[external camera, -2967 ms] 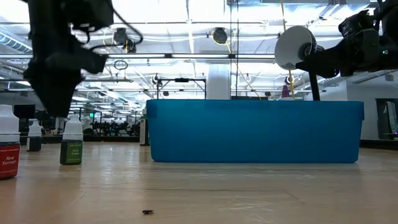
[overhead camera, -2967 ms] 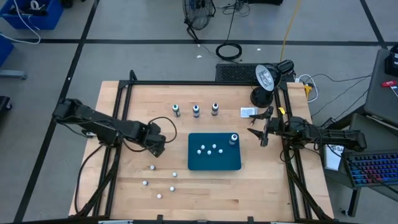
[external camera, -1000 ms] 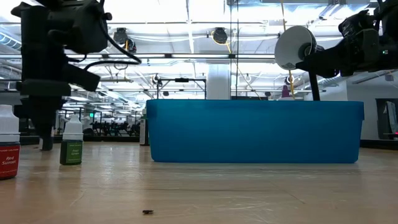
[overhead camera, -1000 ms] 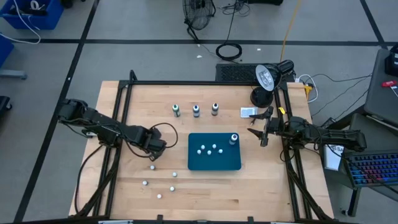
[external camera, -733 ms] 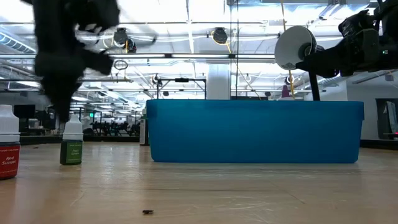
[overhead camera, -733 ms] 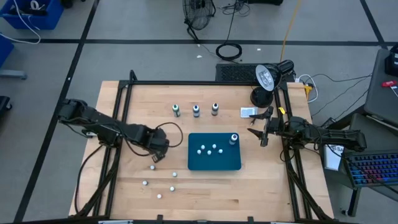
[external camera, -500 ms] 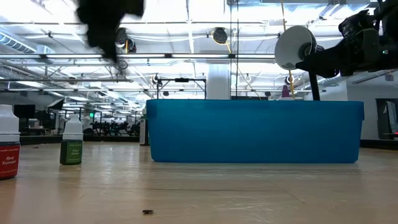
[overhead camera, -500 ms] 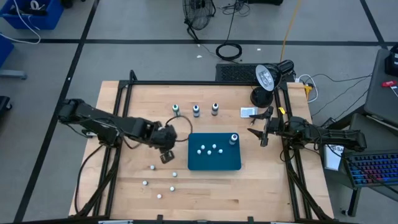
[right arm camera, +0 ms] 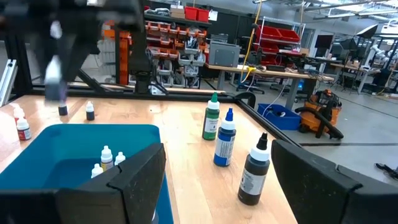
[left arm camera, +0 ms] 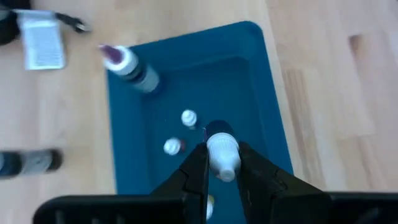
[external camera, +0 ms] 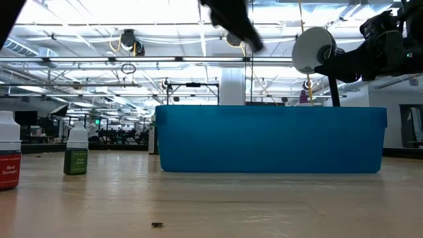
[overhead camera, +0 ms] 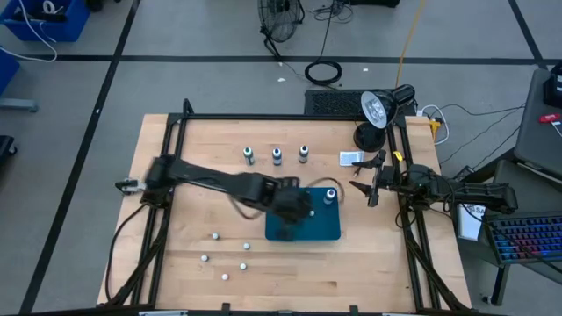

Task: Pick & Place food coloring
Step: Put the top small purple food coloring bottle into the blue bin

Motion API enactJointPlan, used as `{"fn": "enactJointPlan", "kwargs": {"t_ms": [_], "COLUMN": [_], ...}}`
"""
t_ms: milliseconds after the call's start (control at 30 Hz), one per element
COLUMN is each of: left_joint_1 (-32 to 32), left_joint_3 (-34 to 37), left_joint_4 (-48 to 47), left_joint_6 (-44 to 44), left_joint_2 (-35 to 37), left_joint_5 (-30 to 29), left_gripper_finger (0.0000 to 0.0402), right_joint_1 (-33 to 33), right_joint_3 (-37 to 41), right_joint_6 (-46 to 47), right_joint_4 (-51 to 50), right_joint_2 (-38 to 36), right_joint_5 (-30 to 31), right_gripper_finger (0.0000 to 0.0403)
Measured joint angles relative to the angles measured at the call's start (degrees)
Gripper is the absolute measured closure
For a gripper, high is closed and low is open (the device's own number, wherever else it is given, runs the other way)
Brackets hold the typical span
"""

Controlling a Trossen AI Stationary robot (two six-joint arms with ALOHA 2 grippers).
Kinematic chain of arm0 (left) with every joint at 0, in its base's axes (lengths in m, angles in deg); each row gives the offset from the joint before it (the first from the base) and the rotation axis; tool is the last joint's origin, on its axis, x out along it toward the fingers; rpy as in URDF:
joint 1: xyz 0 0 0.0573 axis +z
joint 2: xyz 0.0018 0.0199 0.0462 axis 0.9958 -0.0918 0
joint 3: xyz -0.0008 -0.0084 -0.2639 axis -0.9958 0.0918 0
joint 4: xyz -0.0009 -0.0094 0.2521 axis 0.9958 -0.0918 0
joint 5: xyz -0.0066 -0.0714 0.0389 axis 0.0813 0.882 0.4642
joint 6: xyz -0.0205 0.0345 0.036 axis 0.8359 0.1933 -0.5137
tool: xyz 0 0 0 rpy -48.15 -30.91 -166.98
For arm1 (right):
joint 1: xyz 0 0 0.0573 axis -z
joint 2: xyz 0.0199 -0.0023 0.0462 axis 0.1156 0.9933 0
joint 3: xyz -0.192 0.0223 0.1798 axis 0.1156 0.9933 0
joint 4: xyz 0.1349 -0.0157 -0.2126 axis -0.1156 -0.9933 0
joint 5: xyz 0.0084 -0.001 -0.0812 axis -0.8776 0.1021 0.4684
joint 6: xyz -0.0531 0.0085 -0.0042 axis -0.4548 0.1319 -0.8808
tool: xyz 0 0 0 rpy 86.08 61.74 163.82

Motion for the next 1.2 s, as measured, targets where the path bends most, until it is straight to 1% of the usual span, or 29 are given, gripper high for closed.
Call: {"fn": "enactJointPlan", "kwargs": {"t_ms": [133,300,700,967,1033,1200], "left_joint_1": [0.4,0.8,2.8,3.4,3.4,3.4], "left_joint_3": [-6.1,-6.7,-6.7,-5.6,-5.6,-5.6], "left_joint_4": [-3.2,-3.9,-2.9,-2.1,-2.0,-1.9], "left_joint_6": [-0.6,-0.5,1.9,3.3,3.5,3.6], "left_joint_2": [-8.4,-13.5,-19.1,-19.3,-19.3,-19.3], "left_joint_5": [2.5,3.0,3.1,3.1,3.1,3.3], "left_gripper_finger": [0.0341,0.0341,0.0341,0.0341,0.0329,0.0257], "right_joint_1": [0.0,0.0,0.0,0.0,0.0,0.0], "right_joint_3": [0.0,0.0,0.0,0.0,0.0,0.0], "right_joint_6": [0.0,0.0,0.0,0.0,0.0,0.0], "right_joint_4": [0.1,0.0,0.0,0.0,0.1,0.0], "right_joint_2": [0.0,0.0,0.0,0.0,0.0,0.0], "right_joint_5": [0.0,0.0,0.0,0.0,0.0,0.0], "right_gripper_finger": [0.0124,0.0124,0.0124,0.0124,0.0124,0.0124]}}
